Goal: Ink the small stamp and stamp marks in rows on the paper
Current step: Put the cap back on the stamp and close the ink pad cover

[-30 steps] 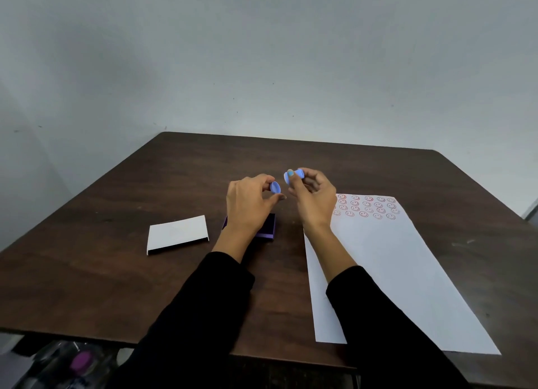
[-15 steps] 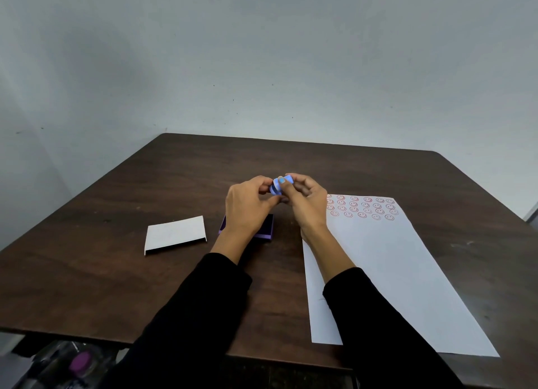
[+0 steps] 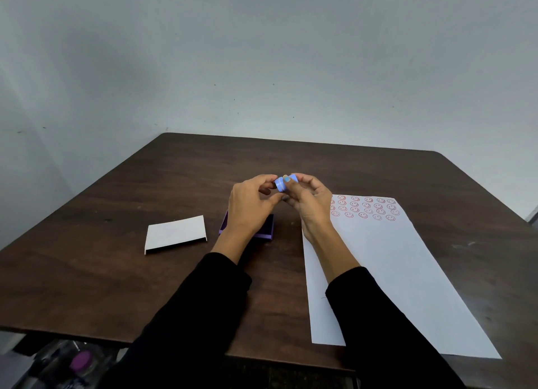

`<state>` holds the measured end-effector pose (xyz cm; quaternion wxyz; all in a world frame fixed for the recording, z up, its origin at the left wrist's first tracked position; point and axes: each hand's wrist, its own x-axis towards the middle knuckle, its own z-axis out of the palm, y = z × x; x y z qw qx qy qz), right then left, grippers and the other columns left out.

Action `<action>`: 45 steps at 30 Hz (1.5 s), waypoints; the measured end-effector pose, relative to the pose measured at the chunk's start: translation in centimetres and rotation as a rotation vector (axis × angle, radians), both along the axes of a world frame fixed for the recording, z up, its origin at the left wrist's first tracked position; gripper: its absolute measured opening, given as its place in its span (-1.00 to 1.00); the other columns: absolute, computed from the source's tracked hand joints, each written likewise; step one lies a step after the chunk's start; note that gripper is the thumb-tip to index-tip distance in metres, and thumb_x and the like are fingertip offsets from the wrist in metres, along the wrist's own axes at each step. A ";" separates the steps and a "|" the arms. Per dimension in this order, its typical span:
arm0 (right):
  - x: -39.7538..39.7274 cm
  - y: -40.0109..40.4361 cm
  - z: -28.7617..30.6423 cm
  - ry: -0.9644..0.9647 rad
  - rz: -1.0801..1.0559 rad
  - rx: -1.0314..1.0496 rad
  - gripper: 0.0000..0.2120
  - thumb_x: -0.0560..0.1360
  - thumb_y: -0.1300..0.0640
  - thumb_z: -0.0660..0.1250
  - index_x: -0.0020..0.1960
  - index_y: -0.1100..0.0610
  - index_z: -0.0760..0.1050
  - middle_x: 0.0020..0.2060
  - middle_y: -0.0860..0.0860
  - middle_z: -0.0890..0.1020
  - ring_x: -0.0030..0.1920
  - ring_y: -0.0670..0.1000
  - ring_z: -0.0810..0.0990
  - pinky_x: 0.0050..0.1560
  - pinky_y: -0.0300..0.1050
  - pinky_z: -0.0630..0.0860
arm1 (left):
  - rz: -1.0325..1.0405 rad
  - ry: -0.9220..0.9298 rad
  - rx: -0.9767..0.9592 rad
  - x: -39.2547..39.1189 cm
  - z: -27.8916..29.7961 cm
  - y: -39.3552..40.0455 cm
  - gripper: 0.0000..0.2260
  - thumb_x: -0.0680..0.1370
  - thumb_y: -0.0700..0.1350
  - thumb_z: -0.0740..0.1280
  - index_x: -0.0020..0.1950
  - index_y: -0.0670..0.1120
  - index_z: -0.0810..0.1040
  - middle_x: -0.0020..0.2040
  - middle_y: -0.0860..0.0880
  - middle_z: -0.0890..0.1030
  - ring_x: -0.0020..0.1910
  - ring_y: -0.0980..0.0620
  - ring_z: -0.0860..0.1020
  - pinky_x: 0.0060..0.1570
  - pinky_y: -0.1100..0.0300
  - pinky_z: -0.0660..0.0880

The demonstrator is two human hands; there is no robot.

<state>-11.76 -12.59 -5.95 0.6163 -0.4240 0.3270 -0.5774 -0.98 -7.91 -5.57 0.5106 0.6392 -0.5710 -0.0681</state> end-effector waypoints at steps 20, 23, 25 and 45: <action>0.0 0.0 -0.1 0.039 0.021 -0.046 -0.84 0.42 0.34 0.40 -0.03 0.17 0.60 -0.26 0.04 0.69 -0.31 -0.08 0.68 -0.28 -0.25 0.62 | 0.026 0.033 -0.002 0.2 -0.3 -0.2 -0.74 0.38 -0.05 0.48 0.04 -0.07 0.66 -0.10 -0.03 0.73 -0.13 0.07 0.66 -0.02 0.01 0.60; 0.0 -0.1 -0.2 0.057 0.010 -0.057 -0.84 0.42 0.35 0.41 -0.03 0.20 0.60 -0.34 0.00 0.70 -0.39 -0.10 0.65 -0.31 -0.27 0.60 | 0.020 0.030 0.001 0.3 -0.2 -0.2 -0.76 0.38 -0.06 0.48 0.03 -0.07 0.66 -0.10 -0.04 0.73 -0.13 0.06 0.67 -0.02 0.00 0.61; -0.1 -0.1 -0.2 0.074 0.006 -0.066 -0.84 0.41 0.35 0.42 -0.03 0.22 0.60 -0.39 -0.04 0.70 -0.41 -0.10 0.63 -0.32 -0.26 0.60 | 0.012 0.029 0.000 0.3 -0.2 -0.2 -0.76 0.38 -0.07 0.48 0.02 -0.08 0.66 -0.10 -0.06 0.73 -0.13 0.05 0.67 -0.02 0.00 0.61; -1.4 0.4 0.7 0.683 -0.220 -0.410 -0.92 0.37 0.22 0.38 -0.14 0.12 0.61 -0.31 0.04 0.66 -0.26 0.03 0.68 -0.22 -0.15 0.62 | -0.018 -0.063 0.041 1.2 0.1 0.6 -0.47 0.32 0.15 0.47 0.23 0.00 0.53 0.05 0.06 0.67 -0.02 0.12 0.60 -0.02 0.13 0.56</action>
